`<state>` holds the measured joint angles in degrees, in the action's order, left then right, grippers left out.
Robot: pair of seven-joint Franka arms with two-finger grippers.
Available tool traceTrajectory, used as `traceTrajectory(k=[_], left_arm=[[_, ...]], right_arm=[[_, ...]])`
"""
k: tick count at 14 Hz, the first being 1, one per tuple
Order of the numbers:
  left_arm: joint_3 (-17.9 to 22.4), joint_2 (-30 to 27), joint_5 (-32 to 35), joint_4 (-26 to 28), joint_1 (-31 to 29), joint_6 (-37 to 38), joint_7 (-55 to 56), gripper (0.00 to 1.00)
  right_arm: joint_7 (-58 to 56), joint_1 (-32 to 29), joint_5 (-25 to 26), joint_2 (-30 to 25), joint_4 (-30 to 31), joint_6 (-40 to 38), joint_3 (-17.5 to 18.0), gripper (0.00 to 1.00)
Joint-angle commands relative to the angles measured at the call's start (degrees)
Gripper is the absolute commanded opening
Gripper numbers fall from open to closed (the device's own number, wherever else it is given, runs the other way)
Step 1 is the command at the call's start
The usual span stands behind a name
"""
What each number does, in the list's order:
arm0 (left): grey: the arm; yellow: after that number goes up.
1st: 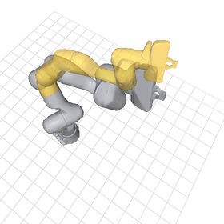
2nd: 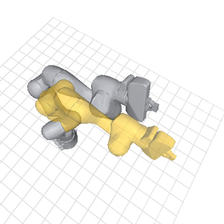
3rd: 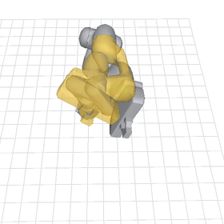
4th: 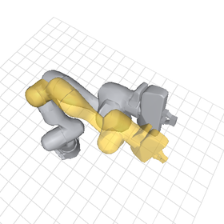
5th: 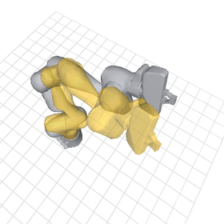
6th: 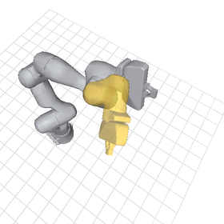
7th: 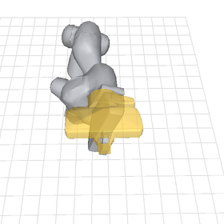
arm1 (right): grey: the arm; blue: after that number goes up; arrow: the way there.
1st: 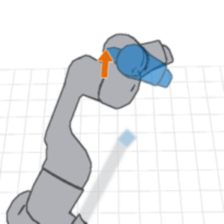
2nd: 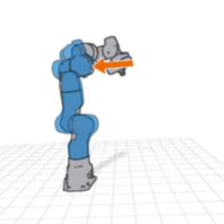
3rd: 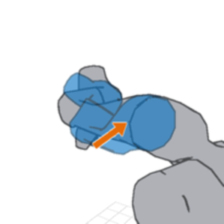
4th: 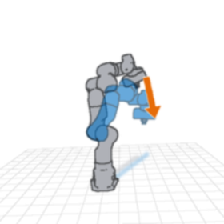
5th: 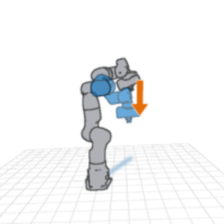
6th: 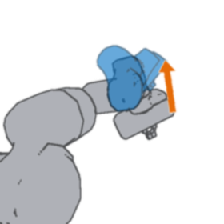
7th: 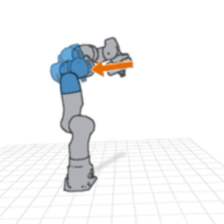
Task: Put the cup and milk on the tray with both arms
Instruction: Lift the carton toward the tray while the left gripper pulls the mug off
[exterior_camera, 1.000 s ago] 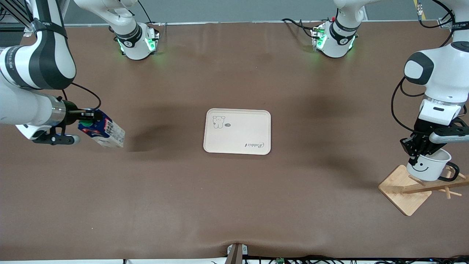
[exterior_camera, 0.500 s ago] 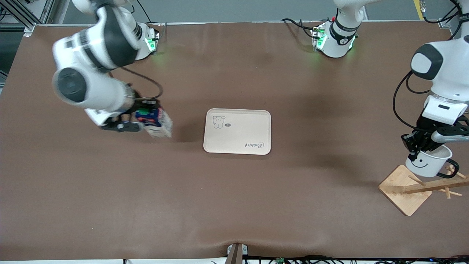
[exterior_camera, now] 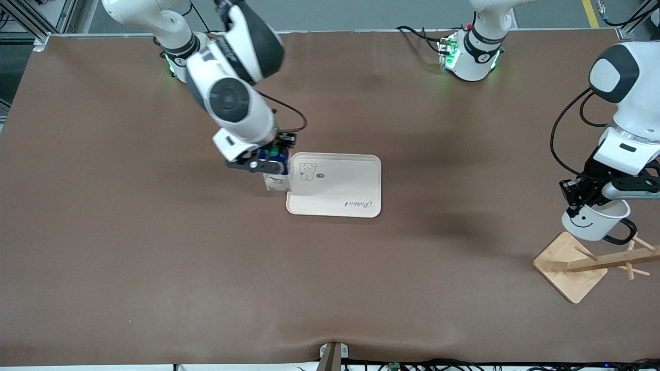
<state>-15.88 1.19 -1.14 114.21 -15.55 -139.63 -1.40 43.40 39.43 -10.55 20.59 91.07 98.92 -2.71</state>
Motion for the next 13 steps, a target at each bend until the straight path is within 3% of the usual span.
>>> traceTrajectory(k=[1,7,9,11,13], left_arm=[[-2.9,0.3,-0.1,-2.4,-0.4,5.4,2.9,0.0],[-12.0,3.1,0.0,-2.7,-0.2,9.1,7.1,0.0],[-15.3,6.1,0.4,-4.3,0.0,9.1,10.0,0.0],[-16.0,9.1,4.0,-5.8,4.0,9.3,16.0,0.0],[-16.0,12.9,9.7,-8.4,9.5,11.8,25.7,0.0]], right_arm=[[5.2,2.3,-0.5,4.0,-3.4,1.4,-0.9,0.15],[9.7,5.1,-1.2,8.9,-3.5,6.5,-0.8,0.15],[9.8,5.7,-1.3,10.2,-3.6,7.0,-0.8,0.21],[9.2,5.7,-1.4,10.7,-3.5,7.0,-0.8,0.37],[8.2,5.2,-1.3,10.7,-3.7,6.7,-0.8,0.39]])
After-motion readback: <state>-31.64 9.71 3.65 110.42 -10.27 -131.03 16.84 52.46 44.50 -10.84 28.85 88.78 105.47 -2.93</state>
